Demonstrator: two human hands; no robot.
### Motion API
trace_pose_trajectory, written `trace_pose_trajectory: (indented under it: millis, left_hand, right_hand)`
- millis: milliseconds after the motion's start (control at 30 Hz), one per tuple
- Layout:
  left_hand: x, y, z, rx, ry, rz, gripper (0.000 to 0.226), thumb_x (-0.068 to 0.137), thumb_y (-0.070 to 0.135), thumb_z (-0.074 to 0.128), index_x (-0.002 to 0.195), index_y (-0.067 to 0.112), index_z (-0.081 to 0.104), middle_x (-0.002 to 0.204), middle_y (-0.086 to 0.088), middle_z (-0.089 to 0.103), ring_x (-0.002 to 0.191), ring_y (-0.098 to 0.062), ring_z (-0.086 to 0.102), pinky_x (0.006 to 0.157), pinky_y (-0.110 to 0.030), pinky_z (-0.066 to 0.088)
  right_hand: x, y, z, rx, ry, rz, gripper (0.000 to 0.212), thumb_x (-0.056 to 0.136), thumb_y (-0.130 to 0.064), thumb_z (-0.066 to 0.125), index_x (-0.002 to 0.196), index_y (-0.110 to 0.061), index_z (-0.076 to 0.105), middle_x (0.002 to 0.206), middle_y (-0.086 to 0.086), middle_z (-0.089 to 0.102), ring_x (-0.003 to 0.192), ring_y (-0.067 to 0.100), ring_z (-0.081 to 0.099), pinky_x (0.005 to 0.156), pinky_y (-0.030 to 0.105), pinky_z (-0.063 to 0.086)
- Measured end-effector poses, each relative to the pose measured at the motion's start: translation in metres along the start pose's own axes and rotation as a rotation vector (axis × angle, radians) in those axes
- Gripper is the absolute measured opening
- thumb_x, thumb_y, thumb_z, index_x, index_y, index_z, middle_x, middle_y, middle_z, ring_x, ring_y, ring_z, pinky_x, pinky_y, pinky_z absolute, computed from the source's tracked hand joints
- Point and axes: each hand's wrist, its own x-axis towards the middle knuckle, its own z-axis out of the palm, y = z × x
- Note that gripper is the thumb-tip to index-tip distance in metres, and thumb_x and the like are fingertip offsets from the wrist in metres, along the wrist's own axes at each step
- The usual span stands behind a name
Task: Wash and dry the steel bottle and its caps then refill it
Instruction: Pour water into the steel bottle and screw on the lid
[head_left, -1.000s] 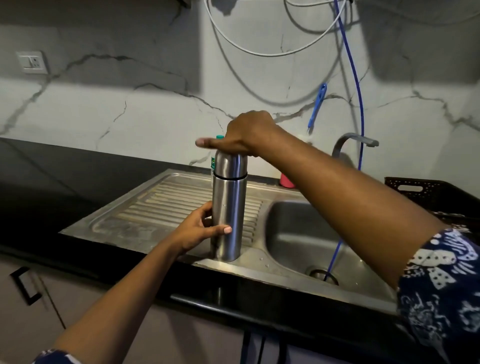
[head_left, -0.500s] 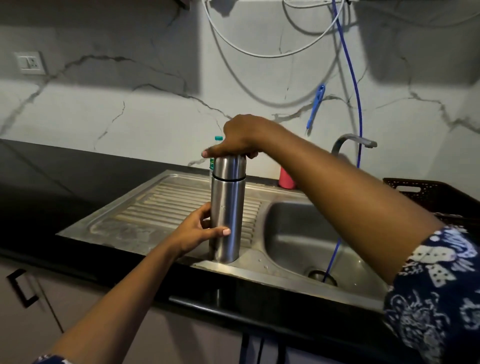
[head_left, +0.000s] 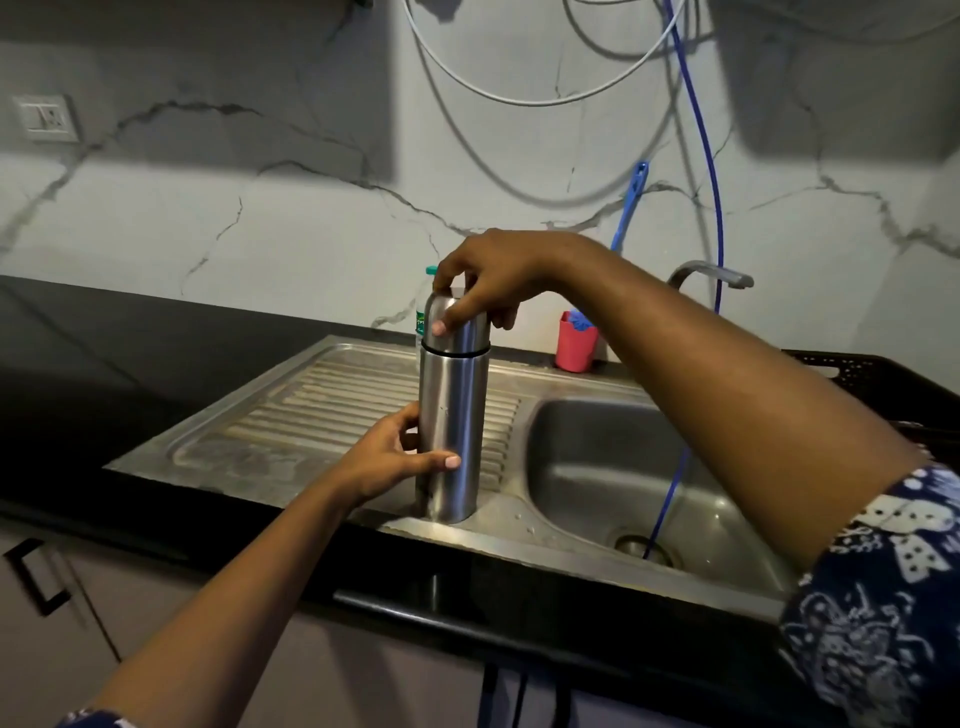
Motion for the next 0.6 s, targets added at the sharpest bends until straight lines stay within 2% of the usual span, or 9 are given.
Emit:
trace_pose_trajectory:
  millis: [100, 167, 233, 300, 367, 500, 600]
  left_hand:
    - [0.001, -0.002, 0.004, 0.004, 0.049, 0.037, 0.055, 0.067, 0.020, 0.082, 0.107, 0.039, 0.049, 0.109, 0.014, 0.059, 0.087, 0.015, 0.061, 0.069, -0.008, 0.050]
    - [0.002, -0.006, 0.005, 0.003, 0.081, 0.064, 0.053, 0.071, 0.010, 0.078, 0.108, 0.036, 0.051, 0.110, 0.013, 0.060, 0.088, 0.012, 0.062, 0.070, -0.008, 0.050]
    - [0.002, -0.010, 0.006, -0.003, 0.099, 0.082, 0.054, 0.068, 0.016, 0.083, 0.108, 0.036, 0.053, 0.108, 0.011, 0.063, 0.091, 0.008, 0.064, 0.071, -0.010, 0.050]
    - [0.002, -0.013, 0.008, -0.009, 0.126, 0.107, 0.062, 0.057, 0.032, 0.089, 0.110, 0.034, 0.056, 0.109, 0.008, 0.067, 0.097, -0.002, 0.067, 0.076, -0.015, 0.052]
    - [0.002, -0.016, 0.009, -0.001, 0.160, 0.129, 0.065, 0.051, 0.043, 0.084, 0.110, 0.035, 0.058, 0.110, 0.009, 0.068, 0.099, -0.007, 0.067, 0.081, -0.020, 0.054]
    - [0.004, -0.021, 0.012, 0.066, 0.241, 0.114, 0.075, 0.048, 0.055, 0.085, 0.115, 0.034, 0.058, 0.112, 0.007, 0.068, 0.100, -0.011, 0.067, 0.088, -0.033, 0.055]
    - [0.004, -0.019, 0.024, 0.240, 0.369, 0.088, 0.082, 0.053, 0.058, 0.084, 0.121, 0.027, 0.052, 0.112, 0.008, 0.062, 0.099, -0.011, 0.062, 0.084, -0.031, 0.054]
  right_hand:
    - [0.000, -0.004, 0.008, -0.108, 0.090, 0.026, 0.050, 0.075, -0.054, 0.070, 0.106, -0.015, 0.062, 0.078, -0.002, 0.061, 0.056, 0.016, 0.065, 0.051, 0.025, 0.051]
    - [0.001, -0.006, 0.013, -0.152, 0.142, 0.033, 0.050, 0.076, -0.057, 0.066, 0.099, -0.013, 0.063, 0.075, -0.001, 0.061, 0.051, 0.015, 0.061, 0.046, 0.021, 0.045]
    - [0.002, -0.005, 0.019, -0.154, 0.202, 0.037, 0.048, 0.077, -0.058, 0.064, 0.093, -0.012, 0.063, 0.071, 0.000, 0.060, 0.051, 0.014, 0.057, 0.044, 0.020, 0.040]
    - [0.006, -0.005, 0.025, -0.196, 0.270, 0.046, 0.044, 0.078, -0.058, 0.062, 0.077, -0.014, 0.060, 0.068, -0.001, 0.058, 0.062, 0.015, 0.058, 0.049, 0.022, 0.040]
    - [0.010, -0.008, 0.029, -0.233, 0.332, 0.088, 0.041, 0.077, -0.057, 0.060, 0.067, -0.018, 0.051, 0.067, -0.002, 0.053, 0.071, 0.017, 0.056, 0.055, 0.025, 0.040]
    - [0.008, -0.015, 0.036, -0.290, 0.423, 0.189, 0.045, 0.078, -0.060, 0.057, 0.087, -0.017, 0.048, 0.083, 0.000, 0.052, 0.084, 0.019, 0.051, 0.065, 0.029, 0.040]
    - [0.001, -0.004, 0.047, -0.172, 0.417, 0.178, 0.057, 0.074, -0.075, 0.052, 0.082, -0.018, 0.050, 0.088, 0.001, 0.057, 0.083, 0.018, 0.052, 0.067, 0.030, 0.042]
